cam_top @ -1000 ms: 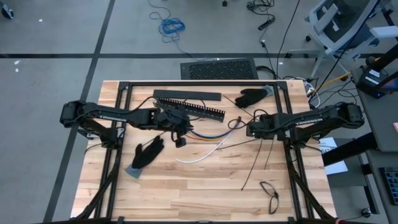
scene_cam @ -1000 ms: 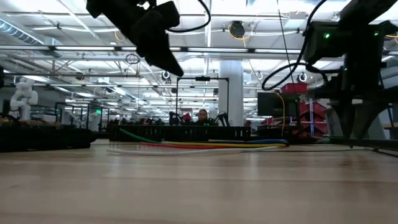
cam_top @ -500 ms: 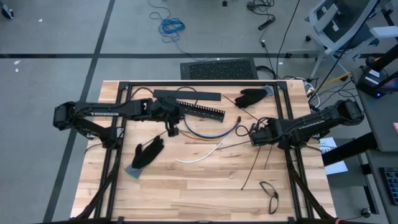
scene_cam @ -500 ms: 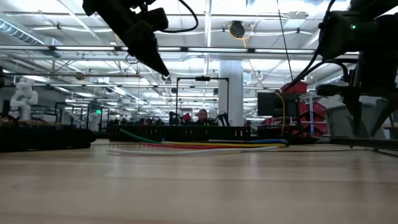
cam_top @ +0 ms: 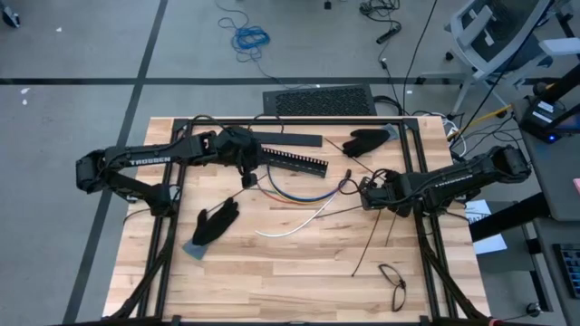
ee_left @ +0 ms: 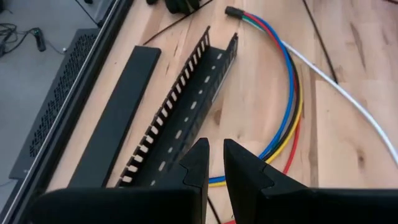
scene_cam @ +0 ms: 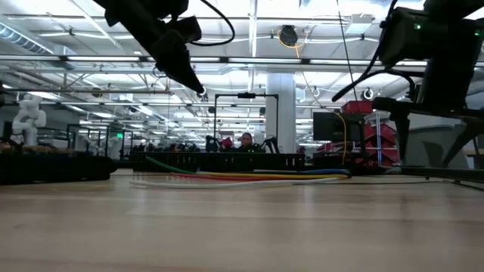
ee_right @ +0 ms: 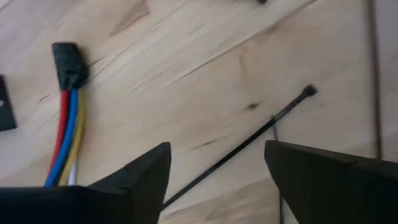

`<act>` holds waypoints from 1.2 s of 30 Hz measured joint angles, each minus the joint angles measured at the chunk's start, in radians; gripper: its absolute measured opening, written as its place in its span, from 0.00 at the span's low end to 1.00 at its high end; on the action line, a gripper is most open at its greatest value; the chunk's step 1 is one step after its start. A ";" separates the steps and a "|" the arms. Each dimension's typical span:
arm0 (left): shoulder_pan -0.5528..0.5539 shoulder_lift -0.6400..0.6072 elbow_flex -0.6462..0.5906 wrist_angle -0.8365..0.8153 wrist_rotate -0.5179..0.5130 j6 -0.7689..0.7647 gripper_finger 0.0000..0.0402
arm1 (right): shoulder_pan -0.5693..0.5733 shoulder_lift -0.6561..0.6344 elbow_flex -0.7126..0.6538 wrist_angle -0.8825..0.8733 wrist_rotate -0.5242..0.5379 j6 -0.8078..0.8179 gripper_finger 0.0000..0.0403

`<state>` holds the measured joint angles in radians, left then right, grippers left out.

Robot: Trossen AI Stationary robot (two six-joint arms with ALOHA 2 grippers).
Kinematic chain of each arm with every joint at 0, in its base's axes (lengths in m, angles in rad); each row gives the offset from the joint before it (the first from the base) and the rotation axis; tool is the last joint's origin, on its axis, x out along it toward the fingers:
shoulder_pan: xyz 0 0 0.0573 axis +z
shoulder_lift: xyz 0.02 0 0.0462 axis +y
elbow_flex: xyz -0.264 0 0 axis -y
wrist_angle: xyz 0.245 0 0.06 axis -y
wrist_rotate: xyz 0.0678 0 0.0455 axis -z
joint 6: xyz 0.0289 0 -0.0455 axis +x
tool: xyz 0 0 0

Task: Ziptie cables
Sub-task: Prepare the zip tie

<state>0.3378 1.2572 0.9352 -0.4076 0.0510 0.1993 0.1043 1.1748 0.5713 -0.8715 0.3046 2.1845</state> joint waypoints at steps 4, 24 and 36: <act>0.020 0.000 0.000 -0.002 0.009 0.022 0.12 | -0.022 0.033 0.000 -0.025 -0.049 0.036 0.67; 0.036 0.000 0.000 -0.074 0.052 0.055 0.12 | -0.020 0.108 0.092 -0.210 -0.112 0.104 0.43; 0.140 0.000 0.000 -0.076 0.080 0.096 0.12 | -0.127 0.205 0.091 -0.206 -0.069 0.115 0.47</act>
<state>0.4776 1.2572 0.9352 -0.4833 0.1314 0.2951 -0.0223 1.3801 0.6626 -1.0771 0.2361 2.2997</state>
